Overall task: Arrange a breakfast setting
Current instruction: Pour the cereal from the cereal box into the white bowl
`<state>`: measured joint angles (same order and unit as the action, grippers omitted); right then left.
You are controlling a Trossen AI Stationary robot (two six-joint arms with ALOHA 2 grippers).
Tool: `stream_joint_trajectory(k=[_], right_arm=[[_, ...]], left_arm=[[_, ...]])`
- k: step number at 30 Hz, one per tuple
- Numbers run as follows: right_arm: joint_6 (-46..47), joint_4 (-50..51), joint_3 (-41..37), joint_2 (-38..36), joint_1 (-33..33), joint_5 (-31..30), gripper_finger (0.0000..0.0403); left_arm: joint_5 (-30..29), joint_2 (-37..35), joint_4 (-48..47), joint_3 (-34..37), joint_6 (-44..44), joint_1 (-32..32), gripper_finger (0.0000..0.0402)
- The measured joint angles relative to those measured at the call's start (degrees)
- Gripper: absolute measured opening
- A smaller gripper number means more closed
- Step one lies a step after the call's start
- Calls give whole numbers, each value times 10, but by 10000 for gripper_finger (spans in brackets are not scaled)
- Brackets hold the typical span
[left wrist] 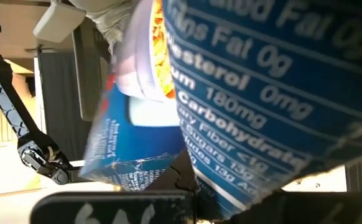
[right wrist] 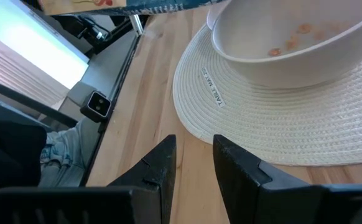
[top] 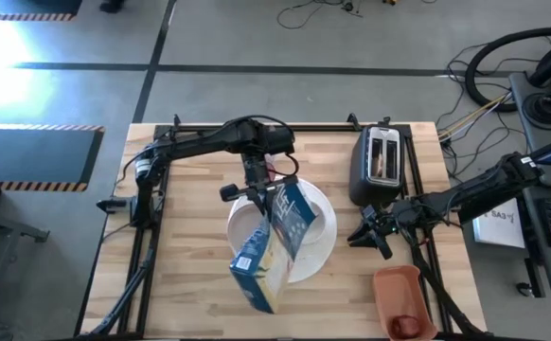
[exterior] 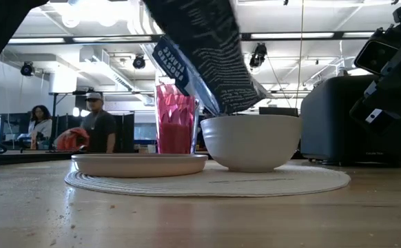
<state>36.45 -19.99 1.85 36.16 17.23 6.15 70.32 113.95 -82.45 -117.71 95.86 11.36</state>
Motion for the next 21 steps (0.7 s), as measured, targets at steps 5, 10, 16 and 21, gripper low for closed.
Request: stream_joint_trajectory(k=[5,10,16,21], right_arm=[[0,0,0,0,0,0,95],[0,0,0,0,0,0,95],[0,0,0,0,0,0,95],[0,0,0,0,0,0,95]], left_arm=[[-3,0,-8,1,-8,-2,0],[-5,0,-26,1,-20,-4,0],[-5,0,-21,3,-28,-6,0],[-5,0,-30,4,-35,-7,0]])
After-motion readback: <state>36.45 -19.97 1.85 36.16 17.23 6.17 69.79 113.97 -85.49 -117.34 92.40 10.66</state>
